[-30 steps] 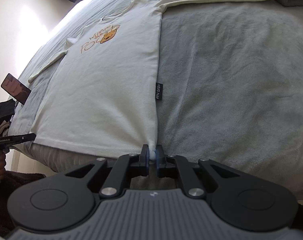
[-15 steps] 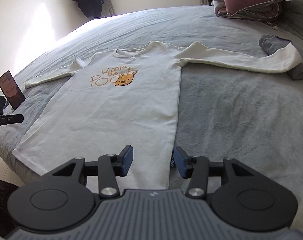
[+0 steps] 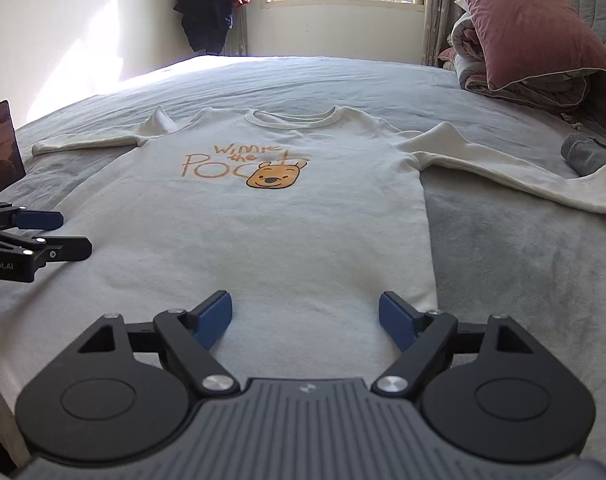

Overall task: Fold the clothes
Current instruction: 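Withdraw both open grippers above the flattened shirt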

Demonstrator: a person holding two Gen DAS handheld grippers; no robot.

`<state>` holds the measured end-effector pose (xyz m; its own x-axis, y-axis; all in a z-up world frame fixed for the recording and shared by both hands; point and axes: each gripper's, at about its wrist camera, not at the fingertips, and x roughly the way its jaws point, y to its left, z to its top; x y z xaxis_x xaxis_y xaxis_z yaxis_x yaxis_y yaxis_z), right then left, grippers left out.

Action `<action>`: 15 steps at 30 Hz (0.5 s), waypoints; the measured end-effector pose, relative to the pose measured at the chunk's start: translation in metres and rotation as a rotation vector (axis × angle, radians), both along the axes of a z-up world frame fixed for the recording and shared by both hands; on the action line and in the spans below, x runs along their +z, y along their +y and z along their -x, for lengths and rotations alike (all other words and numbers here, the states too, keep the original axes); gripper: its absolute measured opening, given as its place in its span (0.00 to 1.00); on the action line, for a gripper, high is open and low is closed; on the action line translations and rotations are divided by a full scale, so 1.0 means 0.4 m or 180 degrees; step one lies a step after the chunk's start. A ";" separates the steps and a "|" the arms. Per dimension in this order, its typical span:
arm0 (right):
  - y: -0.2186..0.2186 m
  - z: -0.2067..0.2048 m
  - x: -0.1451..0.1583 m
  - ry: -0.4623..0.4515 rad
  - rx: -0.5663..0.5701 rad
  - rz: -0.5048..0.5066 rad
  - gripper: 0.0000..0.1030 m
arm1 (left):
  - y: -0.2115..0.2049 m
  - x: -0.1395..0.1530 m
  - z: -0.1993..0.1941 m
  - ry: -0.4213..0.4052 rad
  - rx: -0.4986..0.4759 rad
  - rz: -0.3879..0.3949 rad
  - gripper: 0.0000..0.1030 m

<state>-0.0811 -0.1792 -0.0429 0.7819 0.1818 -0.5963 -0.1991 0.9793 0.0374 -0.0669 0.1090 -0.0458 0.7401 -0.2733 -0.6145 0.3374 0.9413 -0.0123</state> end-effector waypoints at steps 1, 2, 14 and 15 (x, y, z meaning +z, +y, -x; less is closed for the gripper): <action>-0.015 0.012 0.001 0.0019 0.0019 -0.0005 0.86 | 0.013 0.004 0.009 0.0020 -0.0034 -0.0006 0.80; -0.026 0.021 0.002 0.0043 0.0045 0.0002 0.86 | 0.026 0.008 0.017 0.0040 -0.0068 -0.0012 0.80; -0.077 -0.100 0.134 0.0157 -0.0032 0.0119 0.98 | -0.088 0.155 -0.106 0.0111 0.0006 -0.0103 0.90; -0.086 -0.119 0.144 0.0150 -0.0079 0.0100 0.99 | -0.111 0.161 -0.124 0.0120 -0.0020 -0.0122 0.90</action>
<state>-0.0334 -0.2137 0.0146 0.7569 0.1432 -0.6376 -0.1734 0.9847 0.0153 -0.0174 0.0647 0.0185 0.7146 -0.2537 -0.6519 0.3434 0.9391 0.0109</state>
